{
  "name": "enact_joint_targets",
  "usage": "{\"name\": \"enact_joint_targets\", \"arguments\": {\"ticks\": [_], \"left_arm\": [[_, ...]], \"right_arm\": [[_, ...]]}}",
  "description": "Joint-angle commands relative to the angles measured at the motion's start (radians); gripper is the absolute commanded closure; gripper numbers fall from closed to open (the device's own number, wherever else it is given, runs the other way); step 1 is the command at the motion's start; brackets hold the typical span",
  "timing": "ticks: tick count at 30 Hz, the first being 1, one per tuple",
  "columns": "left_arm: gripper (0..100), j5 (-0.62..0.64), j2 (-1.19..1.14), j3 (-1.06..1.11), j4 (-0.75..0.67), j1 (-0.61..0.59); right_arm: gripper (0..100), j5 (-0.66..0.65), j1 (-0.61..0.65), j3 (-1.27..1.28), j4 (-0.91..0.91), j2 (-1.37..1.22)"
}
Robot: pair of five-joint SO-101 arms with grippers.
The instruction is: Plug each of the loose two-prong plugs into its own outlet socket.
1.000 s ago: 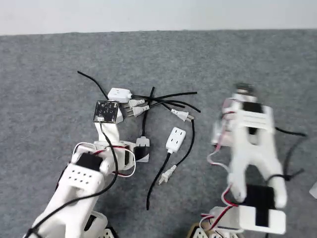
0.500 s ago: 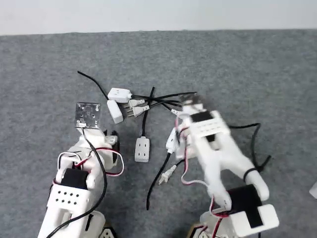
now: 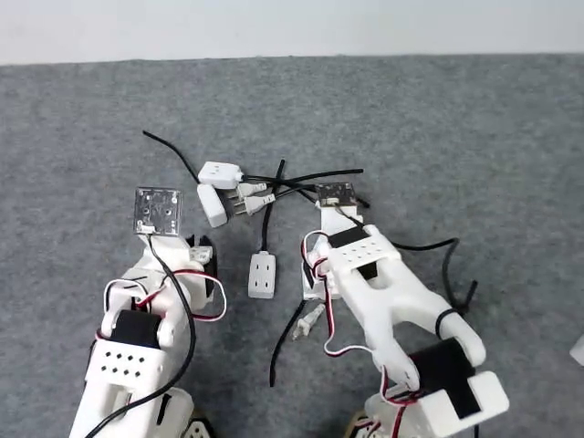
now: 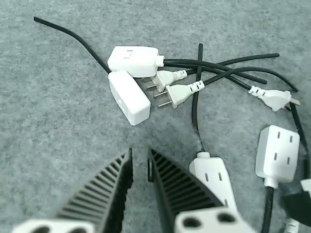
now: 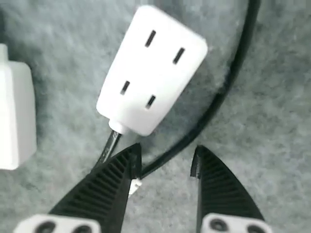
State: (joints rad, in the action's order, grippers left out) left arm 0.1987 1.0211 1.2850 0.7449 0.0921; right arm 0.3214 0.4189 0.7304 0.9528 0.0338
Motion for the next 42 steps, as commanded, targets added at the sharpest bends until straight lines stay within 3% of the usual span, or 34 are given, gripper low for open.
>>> {"name": "enact_joint_targets", "arguments": {"ticks": [1,4,8,15,25,34,42], "left_arm": [[95,-0.005,0.020,-0.002,-0.034,-0.009],[95,-0.005,0.020,-0.002,-0.035,-0.009],[95,-0.005,0.020,-0.002,-0.035,-0.008],[95,-0.005,0.020,-0.002,-0.035,-0.008],[95,-0.005,0.020,-0.001,-0.035,-0.005],[95,-0.005,0.020,-0.001,-0.035,-0.009],[95,-0.005,0.020,0.001,-0.035,-0.009]], "right_arm": [[90.4,0.014,0.004,-0.029,-0.027,-0.050],[96.9,0.009,0.004,-0.081,0.007,-0.099],[97.9,0.005,-0.016,-0.115,0.056,-0.133],[99.1,-0.120,-0.189,-0.143,0.174,-0.102],[99.1,-0.496,-0.509,-0.164,0.294,0.182],[99.1,-0.902,-0.880,-0.377,0.302,0.122],[99.1,-0.967,-0.975,-0.701,0.302,-0.232]]}}
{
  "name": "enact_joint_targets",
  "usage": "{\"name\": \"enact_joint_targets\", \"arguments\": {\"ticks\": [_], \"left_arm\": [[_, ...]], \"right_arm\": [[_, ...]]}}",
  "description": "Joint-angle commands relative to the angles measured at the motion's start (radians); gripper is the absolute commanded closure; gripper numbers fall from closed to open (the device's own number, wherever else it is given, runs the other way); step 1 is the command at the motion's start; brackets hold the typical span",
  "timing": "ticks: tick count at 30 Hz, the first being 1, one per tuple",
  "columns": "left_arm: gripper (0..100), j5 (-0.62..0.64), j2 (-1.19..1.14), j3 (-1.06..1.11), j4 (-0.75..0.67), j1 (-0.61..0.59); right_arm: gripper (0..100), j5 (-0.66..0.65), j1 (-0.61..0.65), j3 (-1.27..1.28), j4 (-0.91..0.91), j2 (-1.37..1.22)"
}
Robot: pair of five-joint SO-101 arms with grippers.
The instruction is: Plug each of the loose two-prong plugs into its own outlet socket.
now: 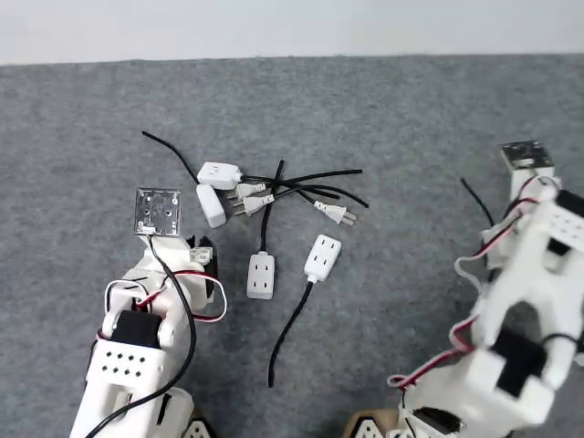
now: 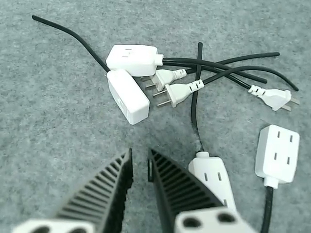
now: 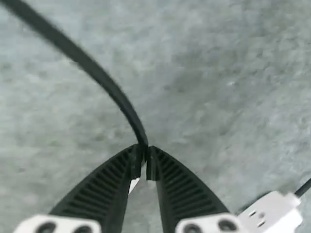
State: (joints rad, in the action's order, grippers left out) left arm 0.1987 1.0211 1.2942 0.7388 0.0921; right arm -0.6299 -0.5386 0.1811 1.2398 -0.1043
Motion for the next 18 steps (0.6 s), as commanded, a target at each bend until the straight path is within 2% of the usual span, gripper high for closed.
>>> {"name": "enact_joint_targets", "arguments": {"ticks": [1,4,8,10,15,18], "left_arm": [[95,-0.005,0.020,-0.008,-0.029,-0.009],[95,-0.005,0.020,0.001,-0.040,-0.006],[95,-0.005,0.020,0.013,-0.063,-0.005],[95,-0.005,0.020,0.013,-0.063,-0.005],[95,-0.005,0.020,0.013,-0.063,-0.005],[95,-0.005,0.020,0.013,-0.063,-0.005]], "right_arm": [[99.0,-0.015,-0.018,-0.189,0.015,-0.147],[96.1,-0.017,-0.002,-0.296,0.015,-0.298],[78.7,-0.015,-0.001,-0.411,0.021,-0.437],[74.3,-0.011,-0.005,-0.460,0.081,-0.452],[81.1,-0.006,-0.016,-0.551,0.278,-0.398],[95.7,0.031,-0.030,-0.552,0.369,-0.352]]}}
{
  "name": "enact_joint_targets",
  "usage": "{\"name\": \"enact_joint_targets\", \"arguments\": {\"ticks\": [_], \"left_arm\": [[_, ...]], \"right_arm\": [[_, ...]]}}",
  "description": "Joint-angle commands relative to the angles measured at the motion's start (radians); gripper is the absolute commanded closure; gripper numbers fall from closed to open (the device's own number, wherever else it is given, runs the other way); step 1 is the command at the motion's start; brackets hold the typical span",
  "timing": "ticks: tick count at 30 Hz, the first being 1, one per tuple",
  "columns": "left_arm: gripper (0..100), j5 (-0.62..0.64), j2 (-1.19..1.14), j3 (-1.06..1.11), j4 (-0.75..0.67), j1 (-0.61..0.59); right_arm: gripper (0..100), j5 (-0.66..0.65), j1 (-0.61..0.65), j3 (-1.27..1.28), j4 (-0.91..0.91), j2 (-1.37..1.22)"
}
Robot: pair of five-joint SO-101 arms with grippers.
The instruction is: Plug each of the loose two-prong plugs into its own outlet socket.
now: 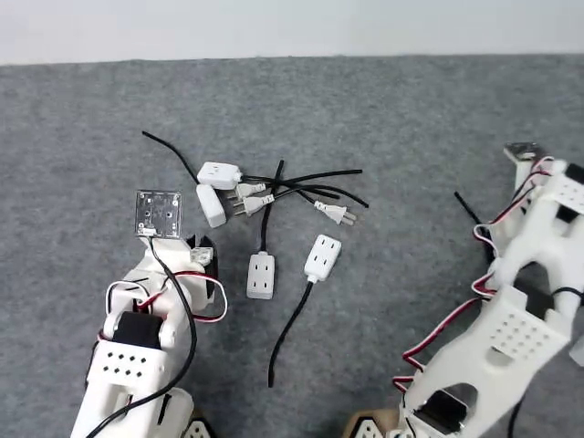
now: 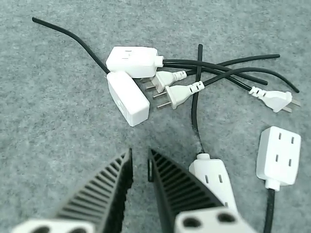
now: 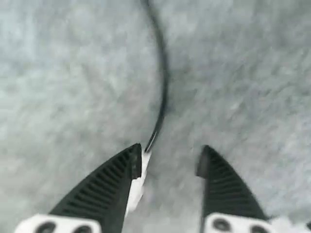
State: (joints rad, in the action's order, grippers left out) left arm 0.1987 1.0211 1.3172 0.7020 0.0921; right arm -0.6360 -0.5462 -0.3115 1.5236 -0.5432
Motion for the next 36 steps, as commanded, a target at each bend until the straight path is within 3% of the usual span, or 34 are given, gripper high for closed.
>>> {"name": "enact_joint_targets", "arguments": {"ticks": [1,7,14,24,30,36], "left_arm": [[95,-0.005,0.020,-0.010,-0.026,-0.005],[95,-0.005,0.020,-0.010,-0.026,-0.005],[95,-0.005,0.021,-0.010,-0.026,-0.008],[95,-0.006,0.021,-0.010,-0.026,-0.005],[95,-0.008,0.021,-0.007,-0.026,-0.005],[95,-0.008,0.021,-0.007,-0.026,-0.005]], "right_arm": [[99.8,0.064,-0.024,-0.060,0.110,0.096],[99.1,0.052,0.002,0.086,0.176,0.147],[99.1,0.044,-0.004,0.336,-0.024,0.203],[99.1,-0.074,-0.185,0.436,-0.203,0.208],[99.1,-0.121,-0.199,0.427,-0.189,0.214],[99.0,-0.262,-0.101,0.390,0.001,0.216]]}}
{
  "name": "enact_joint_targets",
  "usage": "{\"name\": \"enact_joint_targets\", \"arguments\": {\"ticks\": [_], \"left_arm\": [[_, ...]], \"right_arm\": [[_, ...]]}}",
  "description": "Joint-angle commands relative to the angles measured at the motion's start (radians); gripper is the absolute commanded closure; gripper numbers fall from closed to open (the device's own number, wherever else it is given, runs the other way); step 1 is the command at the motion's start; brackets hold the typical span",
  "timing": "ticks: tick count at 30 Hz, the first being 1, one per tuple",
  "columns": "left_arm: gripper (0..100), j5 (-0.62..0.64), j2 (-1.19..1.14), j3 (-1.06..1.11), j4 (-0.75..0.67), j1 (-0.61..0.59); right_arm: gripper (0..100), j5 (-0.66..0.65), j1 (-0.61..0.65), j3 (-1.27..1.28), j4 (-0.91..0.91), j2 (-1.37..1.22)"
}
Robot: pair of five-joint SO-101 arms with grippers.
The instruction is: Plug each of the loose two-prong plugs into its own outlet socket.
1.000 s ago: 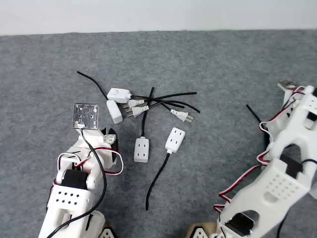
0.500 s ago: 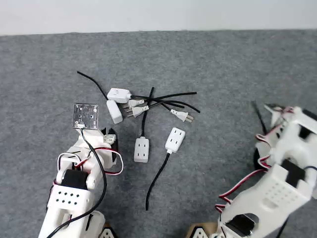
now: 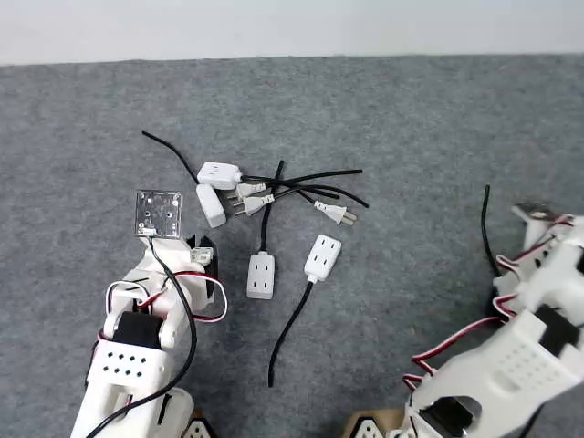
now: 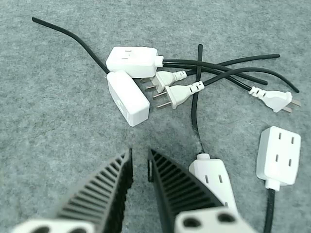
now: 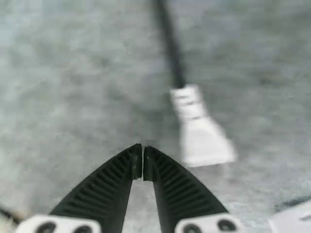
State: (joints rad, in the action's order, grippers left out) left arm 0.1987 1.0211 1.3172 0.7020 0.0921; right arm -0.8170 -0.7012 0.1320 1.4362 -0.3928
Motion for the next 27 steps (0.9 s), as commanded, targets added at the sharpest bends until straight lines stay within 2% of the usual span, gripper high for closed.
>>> {"name": "enact_joint_targets", "arguments": {"ticks": [1,5,11,15,20,27], "left_arm": [[95,-0.008,0.021,-0.007,-0.026,-0.006],[95,-0.006,0.021,-0.007,-0.028,-0.009],[95,-0.006,0.021,0.001,-0.054,-0.009],[95,-0.005,0.021,0.001,-0.054,-0.009],[94,-0.005,0.021,0.001,-0.055,-0.006],[80,-0.003,0.021,0.005,-0.052,-0.008]], "right_arm": [[99.0,-0.103,0.071,-0.063,0.110,0.067],[97.6,-0.081,0.099,-0.101,0.127,0.119],[83.5,-0.031,0.079,-0.103,0.116,0.269],[84.9,0.072,0.050,-0.071,-0.054,0.269],[84.8,0.046,0.051,-0.017,-0.199,0.174],[85.0,-0.041,0.053,-0.038,-0.248,0.047]]}}
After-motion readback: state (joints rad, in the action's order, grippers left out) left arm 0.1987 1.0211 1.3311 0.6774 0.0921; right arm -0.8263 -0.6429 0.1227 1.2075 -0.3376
